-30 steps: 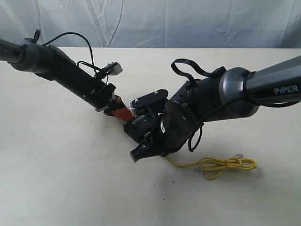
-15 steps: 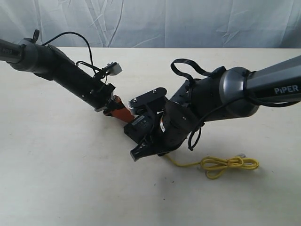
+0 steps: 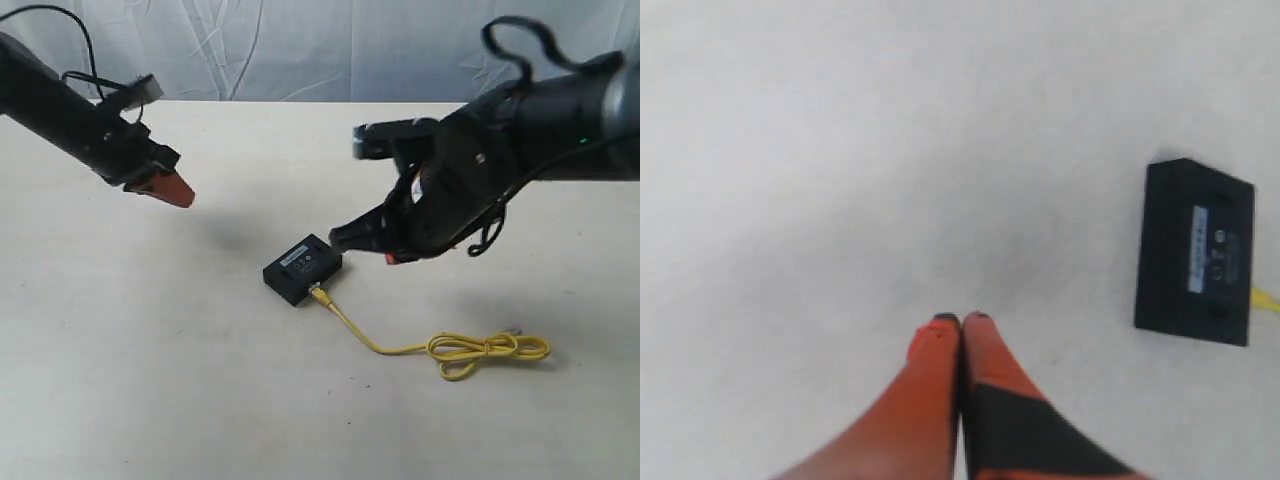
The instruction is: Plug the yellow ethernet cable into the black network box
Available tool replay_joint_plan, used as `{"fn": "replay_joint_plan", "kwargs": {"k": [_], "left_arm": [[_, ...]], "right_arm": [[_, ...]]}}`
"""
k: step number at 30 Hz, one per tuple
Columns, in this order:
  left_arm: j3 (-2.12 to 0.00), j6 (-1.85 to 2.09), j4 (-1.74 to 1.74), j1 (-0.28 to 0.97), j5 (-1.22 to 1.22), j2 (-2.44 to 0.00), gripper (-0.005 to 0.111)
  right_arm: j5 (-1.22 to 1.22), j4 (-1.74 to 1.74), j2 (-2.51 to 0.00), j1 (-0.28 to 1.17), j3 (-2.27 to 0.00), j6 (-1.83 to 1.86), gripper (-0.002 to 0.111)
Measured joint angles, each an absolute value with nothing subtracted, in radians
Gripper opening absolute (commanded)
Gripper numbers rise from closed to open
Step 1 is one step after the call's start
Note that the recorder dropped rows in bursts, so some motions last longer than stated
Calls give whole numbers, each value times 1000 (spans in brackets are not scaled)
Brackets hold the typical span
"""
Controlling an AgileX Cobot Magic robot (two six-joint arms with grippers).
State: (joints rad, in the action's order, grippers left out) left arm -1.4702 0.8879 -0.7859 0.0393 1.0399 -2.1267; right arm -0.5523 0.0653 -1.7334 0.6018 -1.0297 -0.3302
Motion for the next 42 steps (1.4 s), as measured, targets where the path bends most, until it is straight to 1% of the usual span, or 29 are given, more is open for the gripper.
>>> {"fn": "replay_joint_plan", "kwargs": {"k": [1, 4, 6, 8, 11, 14, 16, 20, 25, 36, 42], "left_arm": [[-1423, 822, -707, 39, 981, -2041, 0], [-1255, 758, -639, 39, 825, -1831, 0], [-1085, 747, -630, 39, 691, -1643, 0], [-929, 744, -630, 39, 546, -1433, 0], [-712, 744, -630, 39, 381, -1127, 0], [-588, 744, -630, 39, 365, -909, 0], [-561, 744, -630, 39, 393, -835, 0], [-549, 744, -630, 39, 431, -742, 0], [-549, 744, -630, 39, 432, -676, 0], [-547, 744, -630, 39, 435, -665, 0], [-547, 744, -630, 39, 435, -665, 0]], "right_arm": [[-583, 40, -1694, 553, -1030, -309, 0], [-662, -31, -1622, 452, -1030, -206, 0], [-718, -99, -1548, 369, -1030, -104, 0], [-746, -131, -1456, 318, -1025, -32, 0], [-685, -117, -1269, 296, -945, 0, 0], [-549, -113, -1083, 295, -791, 0, 0], [-504, -105, -1007, 295, -722, 0, 0], [-531, -92, -895, 295, -645, 0, 0], [-584, -88, -811, 295, -627, 0, 0], [-594, -98, -761, 295, -627, 0, 0], [-598, -98, -627, 295, -625, 11, 0]]}}
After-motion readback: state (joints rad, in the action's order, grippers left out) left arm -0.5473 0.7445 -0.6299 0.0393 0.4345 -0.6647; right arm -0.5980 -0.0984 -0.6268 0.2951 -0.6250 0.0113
